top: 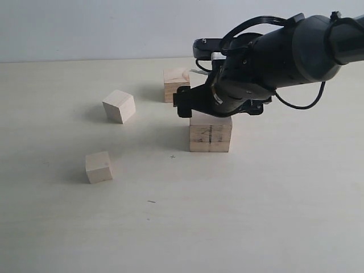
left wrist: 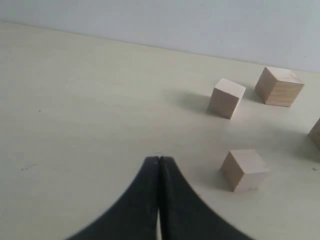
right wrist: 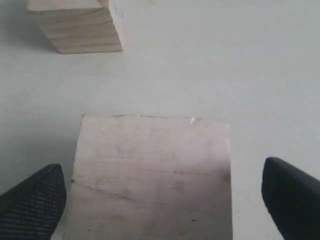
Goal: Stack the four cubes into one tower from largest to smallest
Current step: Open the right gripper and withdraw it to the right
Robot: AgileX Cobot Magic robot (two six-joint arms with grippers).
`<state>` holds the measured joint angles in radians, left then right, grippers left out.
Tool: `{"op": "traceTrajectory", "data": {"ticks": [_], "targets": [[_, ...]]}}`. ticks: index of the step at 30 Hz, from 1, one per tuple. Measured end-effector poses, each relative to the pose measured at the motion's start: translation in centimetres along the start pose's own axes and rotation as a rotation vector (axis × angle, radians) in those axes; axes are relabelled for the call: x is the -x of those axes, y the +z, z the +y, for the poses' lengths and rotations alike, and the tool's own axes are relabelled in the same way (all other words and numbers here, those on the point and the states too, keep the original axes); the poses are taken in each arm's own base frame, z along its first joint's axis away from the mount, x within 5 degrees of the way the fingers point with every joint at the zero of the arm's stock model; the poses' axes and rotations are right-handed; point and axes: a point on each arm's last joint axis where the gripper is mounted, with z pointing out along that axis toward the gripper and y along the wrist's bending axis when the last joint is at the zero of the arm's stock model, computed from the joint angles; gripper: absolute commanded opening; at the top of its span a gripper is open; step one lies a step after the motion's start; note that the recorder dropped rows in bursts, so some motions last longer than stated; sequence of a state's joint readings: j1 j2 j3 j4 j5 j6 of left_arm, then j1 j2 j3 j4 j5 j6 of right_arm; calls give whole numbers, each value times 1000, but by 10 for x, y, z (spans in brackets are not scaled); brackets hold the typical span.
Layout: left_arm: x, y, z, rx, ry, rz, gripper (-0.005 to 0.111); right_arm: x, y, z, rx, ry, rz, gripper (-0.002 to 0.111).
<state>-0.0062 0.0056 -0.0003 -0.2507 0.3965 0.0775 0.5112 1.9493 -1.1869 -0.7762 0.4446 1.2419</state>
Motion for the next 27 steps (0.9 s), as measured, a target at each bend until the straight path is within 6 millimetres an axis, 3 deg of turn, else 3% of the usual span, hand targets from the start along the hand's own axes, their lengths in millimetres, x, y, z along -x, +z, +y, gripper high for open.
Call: {"op": "traceTrajectory", "data": {"ticks": [4,7,10,13,16,18,21,27], "targets": [[0,0,0,0,0,0,0,3,-2,4,48,-15,-27,105],[0,0,0,0,0,0,0,13,-14,7,89,-15,-75,105],[0,0,0,0,0,0,0,39,-43,11,140,-24,-173,105],[0,0,0,0,0,0,0,69,-88,12,186,-108,-318,102],[0,0,0,0,0,0,0,92,-127,-1,82,-155,-409,76],[0,0,0,0,0,0,0,100,-141,-17,-86,-176,-408,44],[0,0,0,0,0,0,0,103,-145,-45,-323,-255,-324,2],[0,0,0,0,0,0,0,100,-124,-97,-269,-180,-34,0]]}}
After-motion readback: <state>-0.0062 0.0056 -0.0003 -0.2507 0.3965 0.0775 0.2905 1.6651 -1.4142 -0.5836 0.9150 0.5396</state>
